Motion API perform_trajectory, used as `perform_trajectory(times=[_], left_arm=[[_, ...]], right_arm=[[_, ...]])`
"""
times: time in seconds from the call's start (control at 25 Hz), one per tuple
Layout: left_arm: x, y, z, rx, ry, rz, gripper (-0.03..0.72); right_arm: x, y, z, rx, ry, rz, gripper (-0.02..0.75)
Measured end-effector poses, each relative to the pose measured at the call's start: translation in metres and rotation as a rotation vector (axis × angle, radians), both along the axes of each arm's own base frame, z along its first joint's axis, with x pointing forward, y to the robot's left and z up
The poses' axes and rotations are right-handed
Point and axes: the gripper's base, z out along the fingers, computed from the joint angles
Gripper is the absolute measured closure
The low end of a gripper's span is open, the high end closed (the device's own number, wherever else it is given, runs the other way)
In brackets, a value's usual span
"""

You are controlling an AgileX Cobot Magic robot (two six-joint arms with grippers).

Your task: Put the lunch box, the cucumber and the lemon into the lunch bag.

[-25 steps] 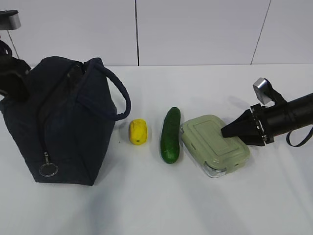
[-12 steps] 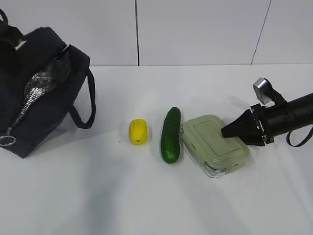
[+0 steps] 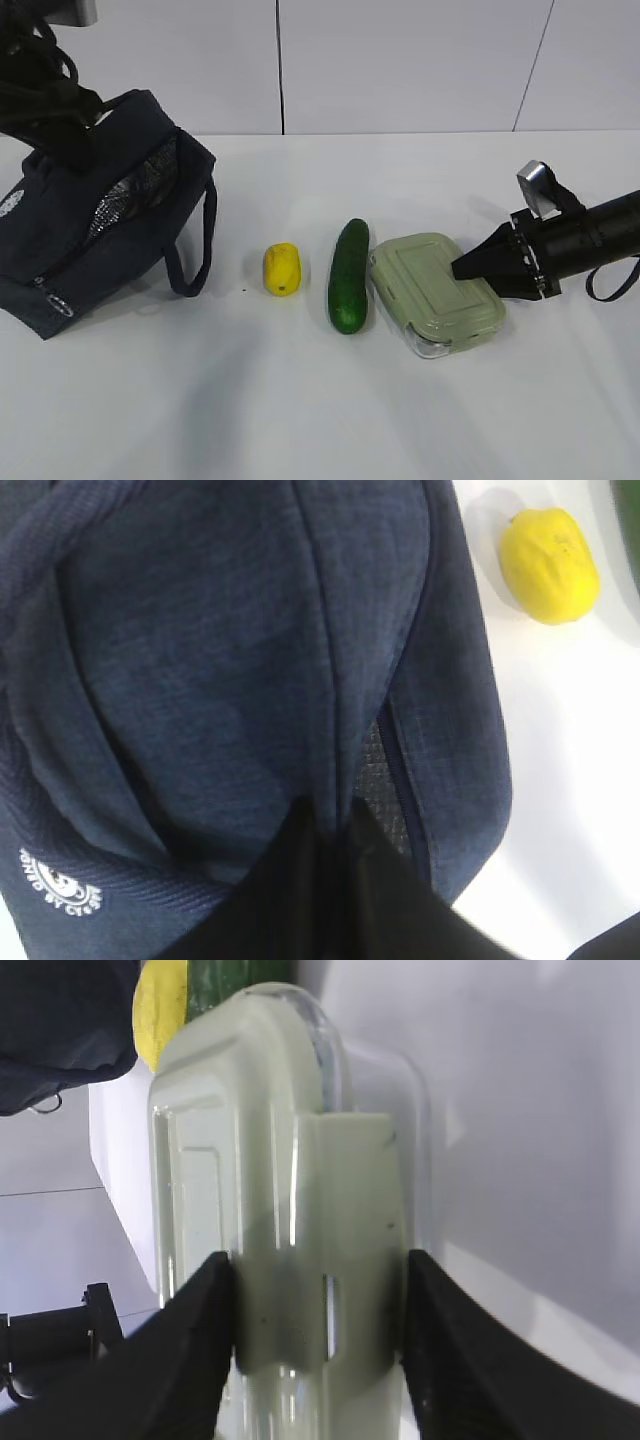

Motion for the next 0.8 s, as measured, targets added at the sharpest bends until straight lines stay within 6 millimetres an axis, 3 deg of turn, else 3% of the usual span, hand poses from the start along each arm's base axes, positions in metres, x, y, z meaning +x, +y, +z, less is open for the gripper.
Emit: perform_trajectory(times=[0.24,0.8], left_arm=[[0.000,0.000,0.000,0.004,-0.001,-0.001,0.680],[0.000,0.001,0.000,0.007,-0.004,-0.001,0.682]], right_arm=[[0.002,0.000,0.005,-0.011,-0.006,-0.038,0.356],[0.012,0.000,0.047,-0.042,-0.083,-0.152,0.358]])
